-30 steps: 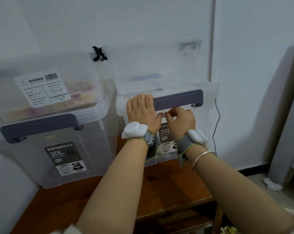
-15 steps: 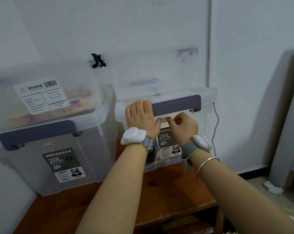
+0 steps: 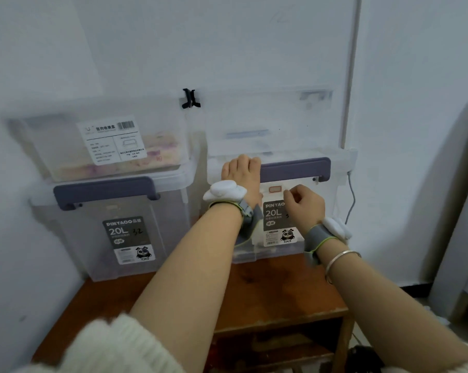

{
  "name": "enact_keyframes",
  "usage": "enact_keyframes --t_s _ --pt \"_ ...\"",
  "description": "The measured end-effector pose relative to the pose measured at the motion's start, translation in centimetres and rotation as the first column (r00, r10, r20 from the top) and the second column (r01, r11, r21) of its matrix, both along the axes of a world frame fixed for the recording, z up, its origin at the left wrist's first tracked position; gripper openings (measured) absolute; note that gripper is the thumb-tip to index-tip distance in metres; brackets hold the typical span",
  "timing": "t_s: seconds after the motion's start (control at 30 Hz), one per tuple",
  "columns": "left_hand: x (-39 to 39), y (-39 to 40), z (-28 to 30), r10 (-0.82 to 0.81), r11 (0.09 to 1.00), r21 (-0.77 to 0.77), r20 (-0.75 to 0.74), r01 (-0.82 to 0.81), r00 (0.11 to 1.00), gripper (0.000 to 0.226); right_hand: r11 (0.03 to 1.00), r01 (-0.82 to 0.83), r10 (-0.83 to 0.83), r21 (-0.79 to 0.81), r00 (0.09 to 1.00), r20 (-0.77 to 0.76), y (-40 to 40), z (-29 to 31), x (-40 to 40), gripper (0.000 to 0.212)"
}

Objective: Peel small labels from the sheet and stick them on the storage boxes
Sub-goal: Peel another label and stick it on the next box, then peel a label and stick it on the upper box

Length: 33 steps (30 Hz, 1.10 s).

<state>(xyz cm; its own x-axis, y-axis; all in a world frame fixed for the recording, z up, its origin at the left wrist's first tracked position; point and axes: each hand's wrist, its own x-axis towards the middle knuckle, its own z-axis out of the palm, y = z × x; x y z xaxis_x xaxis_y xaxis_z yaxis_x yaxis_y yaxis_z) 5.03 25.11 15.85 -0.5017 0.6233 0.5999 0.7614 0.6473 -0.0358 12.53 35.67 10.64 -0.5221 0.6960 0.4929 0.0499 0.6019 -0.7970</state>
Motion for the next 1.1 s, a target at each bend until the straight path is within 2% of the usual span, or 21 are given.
enact_keyframes --t_s 0.2,0.27,0.33,0.47,0.6,0.73,0.83,0.97,1.1 --pt "1.8 -1.8 -0.9 0.001 0.997 -0.081 0.109 0.008 0.994 0.083 0.967 -0.034 0.006 0.253 0.994 0.112 -1.6 0.8 3.8 0.021" --pt "2.4 -3.3 -1.7 0.015 0.994 -0.106 0.172 0.004 0.985 0.084 0.954 -0.056 0.011 0.295 0.988 0.152 -2.3 0.8 4.5 0.020" --pt "3.0 -5.3 -3.0 0.028 0.987 -0.162 0.261 0.015 0.965 0.073 0.943 -0.086 0.015 0.322 0.976 0.218 -3.4 0.5 4.8 0.022" --pt "3.3 -8.9 -6.5 0.152 0.903 -0.429 0.361 0.020 0.920 0.036 0.933 -0.134 0.041 0.333 0.961 0.273 -6.5 -0.9 4.6 0.022" --pt "2.2 -12.6 -10.7 0.345 0.820 -0.562 0.333 -0.109 0.877 0.032 0.920 -0.216 0.103 0.326 0.938 0.331 -10.3 -3.2 3.0 0.021" --pt "0.4 -16.2 -13.8 0.420 0.830 -0.538 0.433 -0.145 0.798 0.034 0.920 -0.287 0.158 0.266 0.895 0.418 -13.6 -6.1 1.2 0.023" --pt "-0.8 -18.5 -16.2 0.444 0.848 -0.496 0.474 -0.186 0.761 0.046 0.896 -0.399 0.232 0.197 0.797 0.557 -15.1 -8.5 -0.2 0.036" --pt "-0.9 -19.2 -17.9 0.431 0.878 -0.432 0.520 -0.207 0.738 0.053 0.907 -0.402 0.200 0.125 0.673 0.712 -15.4 -10.5 -1.3 0.056" --pt "-0.9 -19.0 -18.0 0.410 0.896 -0.394 0.552 -0.206 0.726 0.054 0.906 -0.415 0.242 0.083 0.669 0.703 -15.5 -10.3 -1.8 0.054"
